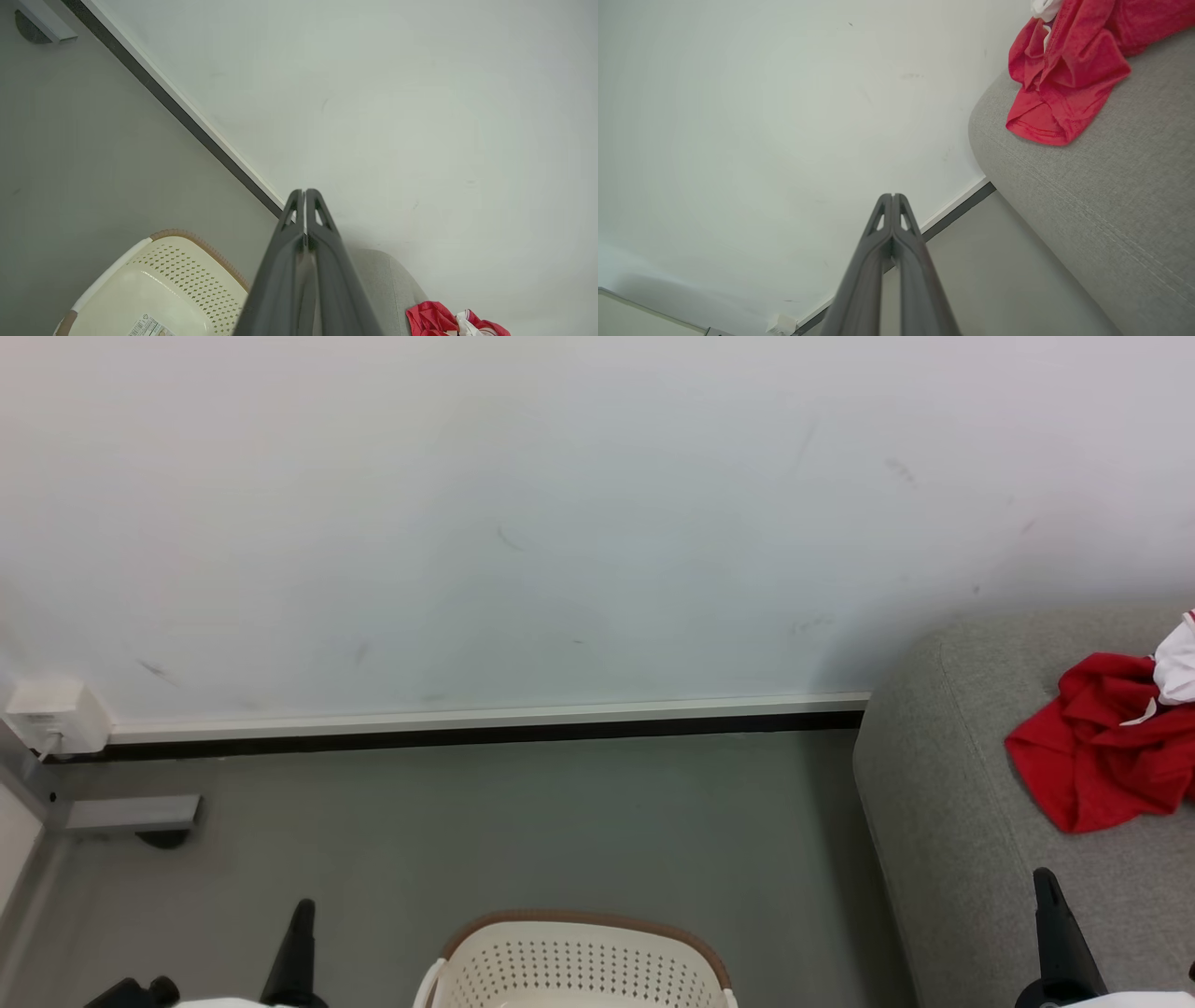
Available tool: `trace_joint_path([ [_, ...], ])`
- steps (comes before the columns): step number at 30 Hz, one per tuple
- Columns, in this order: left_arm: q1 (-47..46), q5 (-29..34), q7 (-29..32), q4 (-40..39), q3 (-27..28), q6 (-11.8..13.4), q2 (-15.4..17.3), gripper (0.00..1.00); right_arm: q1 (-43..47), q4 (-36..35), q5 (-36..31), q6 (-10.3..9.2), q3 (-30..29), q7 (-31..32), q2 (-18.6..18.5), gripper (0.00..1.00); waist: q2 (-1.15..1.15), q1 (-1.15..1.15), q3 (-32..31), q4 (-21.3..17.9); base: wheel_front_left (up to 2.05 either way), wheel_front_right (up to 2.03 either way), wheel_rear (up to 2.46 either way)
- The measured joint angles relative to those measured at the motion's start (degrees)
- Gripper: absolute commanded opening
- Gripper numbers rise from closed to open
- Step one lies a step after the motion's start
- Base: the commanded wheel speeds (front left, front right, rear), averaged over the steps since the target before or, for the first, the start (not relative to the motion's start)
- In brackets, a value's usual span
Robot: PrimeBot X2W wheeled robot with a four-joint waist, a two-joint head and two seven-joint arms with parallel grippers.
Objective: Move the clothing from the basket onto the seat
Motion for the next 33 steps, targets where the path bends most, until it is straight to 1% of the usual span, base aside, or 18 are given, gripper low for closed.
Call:
trace_joint_path([
  [17, -1.40, -9.71, 2.82, -0.51, 1.66, -1.25, -0.83, 0.00, -1.38, 0.25, 11.48, 0.00, -0.85, 2.30, -0.26, 0.00, 0.00, 0.00, 0.20, 0.58, 0.00, 0.00, 0.00],
  [33, -2.58, -17.42, 5.03, -0.86, 2.89, -2.26, -1.33, 0.00, -2.53, 0.52, 20.73, -0.01, -1.46, 4.19, -0.48, 0.00, 0.00, 0.00, 0.39, 1.12, 0.00, 0.00, 0.00],
])
